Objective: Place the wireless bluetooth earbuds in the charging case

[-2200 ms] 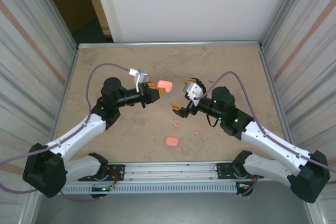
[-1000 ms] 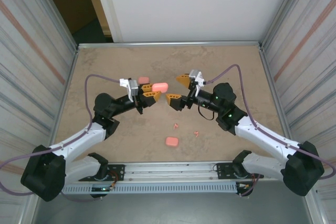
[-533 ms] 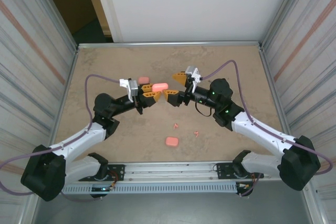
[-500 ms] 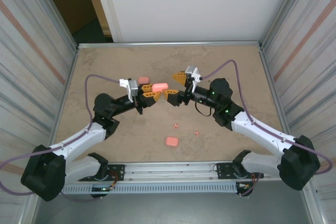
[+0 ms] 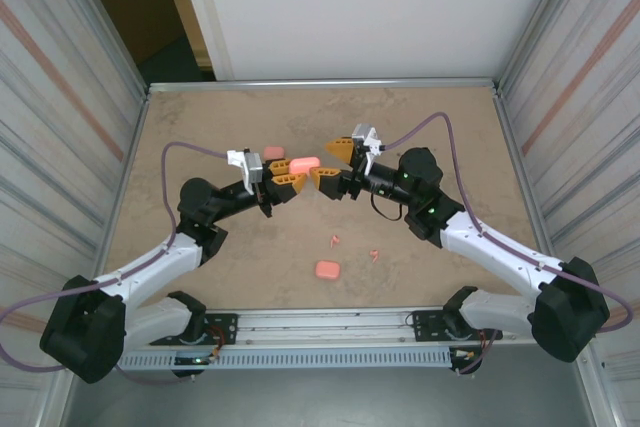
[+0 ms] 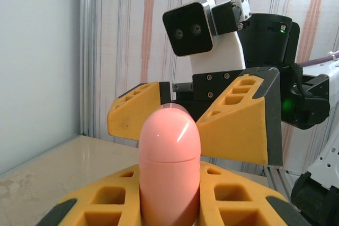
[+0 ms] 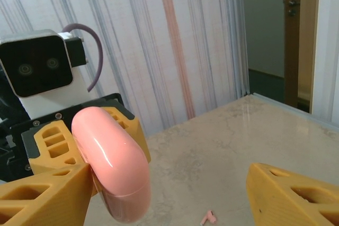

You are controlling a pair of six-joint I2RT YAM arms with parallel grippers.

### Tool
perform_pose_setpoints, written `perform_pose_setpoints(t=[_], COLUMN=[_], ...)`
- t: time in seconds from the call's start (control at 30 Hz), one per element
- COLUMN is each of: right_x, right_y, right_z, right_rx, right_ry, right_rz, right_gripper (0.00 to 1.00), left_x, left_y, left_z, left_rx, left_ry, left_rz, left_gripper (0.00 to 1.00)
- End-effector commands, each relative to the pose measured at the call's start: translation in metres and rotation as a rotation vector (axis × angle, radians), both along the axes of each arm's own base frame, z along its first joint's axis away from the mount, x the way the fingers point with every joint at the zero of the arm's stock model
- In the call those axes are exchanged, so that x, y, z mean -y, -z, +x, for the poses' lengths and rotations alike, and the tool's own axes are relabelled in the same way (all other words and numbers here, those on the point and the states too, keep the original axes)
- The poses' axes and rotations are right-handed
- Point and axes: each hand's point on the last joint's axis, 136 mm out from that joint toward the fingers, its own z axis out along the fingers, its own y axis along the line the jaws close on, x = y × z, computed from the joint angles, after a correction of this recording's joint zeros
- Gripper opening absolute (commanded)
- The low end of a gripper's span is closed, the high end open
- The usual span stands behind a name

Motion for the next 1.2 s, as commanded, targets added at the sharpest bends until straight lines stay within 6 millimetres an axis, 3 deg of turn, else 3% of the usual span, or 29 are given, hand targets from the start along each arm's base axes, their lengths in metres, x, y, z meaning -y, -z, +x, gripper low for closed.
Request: perform_pose_setpoints(t=[0.0, 0.6, 0.77, 1.17], right_x=[0.006, 0.007, 0.006, 0.024], right_y=[-0.022, -0.030, -0.036, -0.038], right_z=[0.009, 0.015, 0.008, -0.002], right_rx=[0.027, 0.037, 0.045, 0.049], right_ry=[0.035, 0.039, 0.013, 0.063], right_rz=[0.031, 0.003, 0.010, -0.018], right_gripper=[0.73, 0.73, 0.74, 0.76], left_x=[0.002, 0.003, 0.002, -0.003], left_y=[-0.003, -0.003, -0.003, 0.003], left_z=[-0.012, -0.014, -0.010, -0.005], left_rx=[0.069, 0.073, 0.063, 0.044], left_ry=[0.034, 0.045, 0.026, -0.034], left_rz=[0.000, 0.008, 0.011, 0.032], left_gripper=[0.00, 0.00, 0.00, 0.00])
